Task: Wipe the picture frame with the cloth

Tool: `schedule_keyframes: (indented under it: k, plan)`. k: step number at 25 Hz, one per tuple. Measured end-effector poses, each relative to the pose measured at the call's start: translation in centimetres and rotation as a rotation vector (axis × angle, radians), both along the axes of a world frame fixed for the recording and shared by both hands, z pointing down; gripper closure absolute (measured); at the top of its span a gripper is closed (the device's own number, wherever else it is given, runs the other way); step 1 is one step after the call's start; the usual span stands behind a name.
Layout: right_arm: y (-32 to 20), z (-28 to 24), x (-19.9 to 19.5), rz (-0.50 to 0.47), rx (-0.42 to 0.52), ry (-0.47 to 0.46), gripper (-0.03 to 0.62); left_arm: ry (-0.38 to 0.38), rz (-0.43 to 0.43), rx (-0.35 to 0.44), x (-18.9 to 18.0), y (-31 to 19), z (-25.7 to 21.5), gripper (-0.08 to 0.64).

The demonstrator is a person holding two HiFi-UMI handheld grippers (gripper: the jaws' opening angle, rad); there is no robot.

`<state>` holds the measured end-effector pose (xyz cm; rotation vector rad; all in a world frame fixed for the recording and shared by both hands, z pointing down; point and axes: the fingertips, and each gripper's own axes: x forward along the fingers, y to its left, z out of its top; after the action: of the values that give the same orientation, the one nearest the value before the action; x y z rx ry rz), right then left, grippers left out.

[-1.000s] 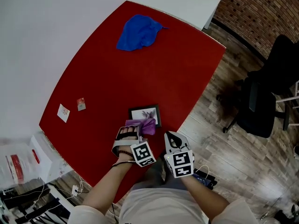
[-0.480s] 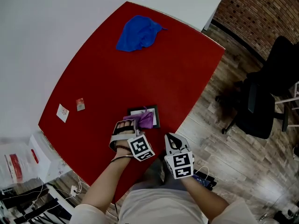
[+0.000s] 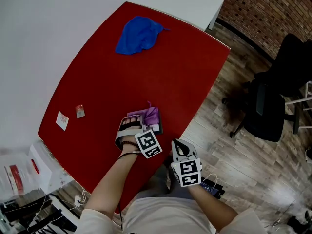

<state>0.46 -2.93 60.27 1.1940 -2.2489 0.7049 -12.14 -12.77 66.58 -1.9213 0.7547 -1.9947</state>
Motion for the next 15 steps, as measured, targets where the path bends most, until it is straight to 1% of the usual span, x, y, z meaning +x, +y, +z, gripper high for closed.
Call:
schedule_keyframes:
  k: [4, 10, 15]
  plan:
    - [0.0, 0.3, 0.2, 0.002, -0.003, 0.001, 0.589, 0.007, 0.024, -0.021, 0.6, 2.5, -0.5, 0.499]
    - [0.1, 0.5, -0.3, -0.013, -0.001, -0.002, 0.588, 0.025, 0.070, -0.057, 1.8, 8.2, -0.3, 0.499]
    - [0.5, 0.4, -0.6, -0.017, -0.002, -0.005, 0.588, 0.051, 0.070, -0.069, 2.4, 11.0, -0.5, 0.499]
